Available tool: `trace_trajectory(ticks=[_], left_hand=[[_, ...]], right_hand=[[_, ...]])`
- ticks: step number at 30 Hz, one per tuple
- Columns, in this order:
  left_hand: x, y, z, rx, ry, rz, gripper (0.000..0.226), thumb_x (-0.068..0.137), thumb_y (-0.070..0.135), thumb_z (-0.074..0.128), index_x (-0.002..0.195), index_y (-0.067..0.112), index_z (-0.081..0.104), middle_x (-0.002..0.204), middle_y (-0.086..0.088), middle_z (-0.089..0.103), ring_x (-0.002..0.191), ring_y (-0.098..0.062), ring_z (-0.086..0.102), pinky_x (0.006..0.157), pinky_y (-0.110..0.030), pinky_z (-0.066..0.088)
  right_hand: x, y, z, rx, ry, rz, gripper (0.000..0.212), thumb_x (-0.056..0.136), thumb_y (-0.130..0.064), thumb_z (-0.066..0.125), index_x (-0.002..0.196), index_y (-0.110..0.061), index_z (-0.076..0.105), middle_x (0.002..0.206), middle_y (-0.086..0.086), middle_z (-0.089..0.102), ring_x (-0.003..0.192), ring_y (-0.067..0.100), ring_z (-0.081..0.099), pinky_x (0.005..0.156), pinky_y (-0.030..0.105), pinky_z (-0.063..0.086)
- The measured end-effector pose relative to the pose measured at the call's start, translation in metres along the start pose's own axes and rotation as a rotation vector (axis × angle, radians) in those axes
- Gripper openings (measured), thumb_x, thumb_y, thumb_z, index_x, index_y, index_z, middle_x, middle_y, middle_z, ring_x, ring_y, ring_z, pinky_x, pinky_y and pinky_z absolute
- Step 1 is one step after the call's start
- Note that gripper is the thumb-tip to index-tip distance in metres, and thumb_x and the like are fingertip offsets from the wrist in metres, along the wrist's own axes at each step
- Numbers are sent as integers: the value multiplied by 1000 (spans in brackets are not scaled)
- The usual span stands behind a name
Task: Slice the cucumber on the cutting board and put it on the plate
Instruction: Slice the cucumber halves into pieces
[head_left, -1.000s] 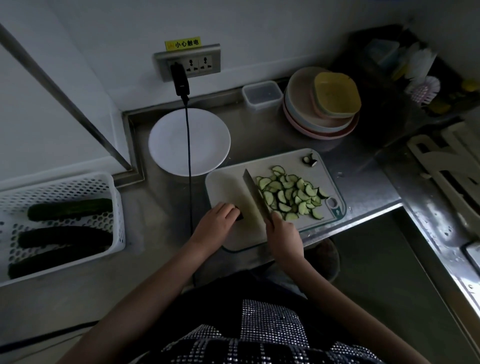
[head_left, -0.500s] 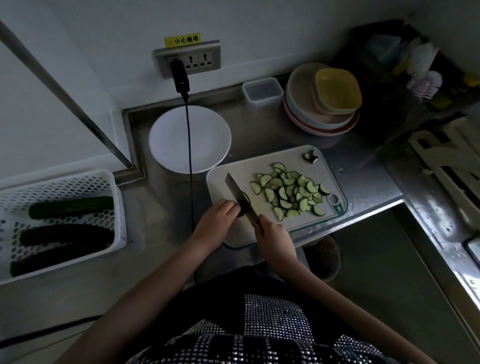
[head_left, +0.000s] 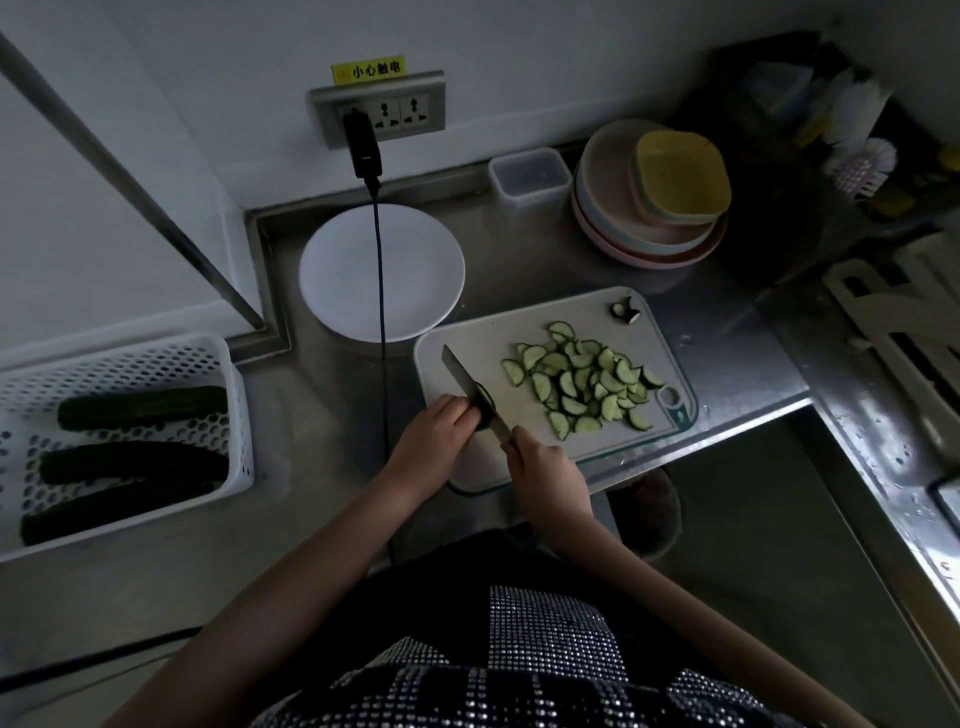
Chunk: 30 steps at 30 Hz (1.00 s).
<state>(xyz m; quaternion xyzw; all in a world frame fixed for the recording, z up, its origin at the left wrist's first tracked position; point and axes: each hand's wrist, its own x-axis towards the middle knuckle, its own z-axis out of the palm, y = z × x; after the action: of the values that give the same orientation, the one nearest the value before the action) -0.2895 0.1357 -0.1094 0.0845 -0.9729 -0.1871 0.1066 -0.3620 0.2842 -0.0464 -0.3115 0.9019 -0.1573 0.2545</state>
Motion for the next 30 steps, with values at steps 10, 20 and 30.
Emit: trace_trajectory(ticks=[10, 20, 30], left_hand=[[-1, -1, 0, -21, 26, -2, 29, 76, 12, 41, 102, 9, 53, 100, -13, 60, 95, -26, 46, 66, -37, 55], [-5, -3, -1, 39, 51, 80, 17, 82, 10, 46, 88, 4, 61, 89, -10, 58, 87, -25, 48, 61, -39, 52], [-3, 0, -4, 45, 73, 76, 24, 80, 9, 43, 89, 1, 64, 86, -12, 58, 83, -24, 45, 60, -37, 52]], right_hand=[[7, 3, 10, -74, -73, 55, 10, 99, -20, 38, 104, -14, 44, 97, 19, 63, 90, 39, 61, 63, 36, 39], [8, 26, -15, 80, 90, 195, 19, 99, -27, 41, 90, -11, 45, 77, 13, 57, 74, 37, 59, 58, 37, 45], [-3, 3, -1, 96, 9, 39, 22, 99, -31, 42, 87, -13, 43, 81, 17, 62, 73, 37, 58, 54, 34, 37]])
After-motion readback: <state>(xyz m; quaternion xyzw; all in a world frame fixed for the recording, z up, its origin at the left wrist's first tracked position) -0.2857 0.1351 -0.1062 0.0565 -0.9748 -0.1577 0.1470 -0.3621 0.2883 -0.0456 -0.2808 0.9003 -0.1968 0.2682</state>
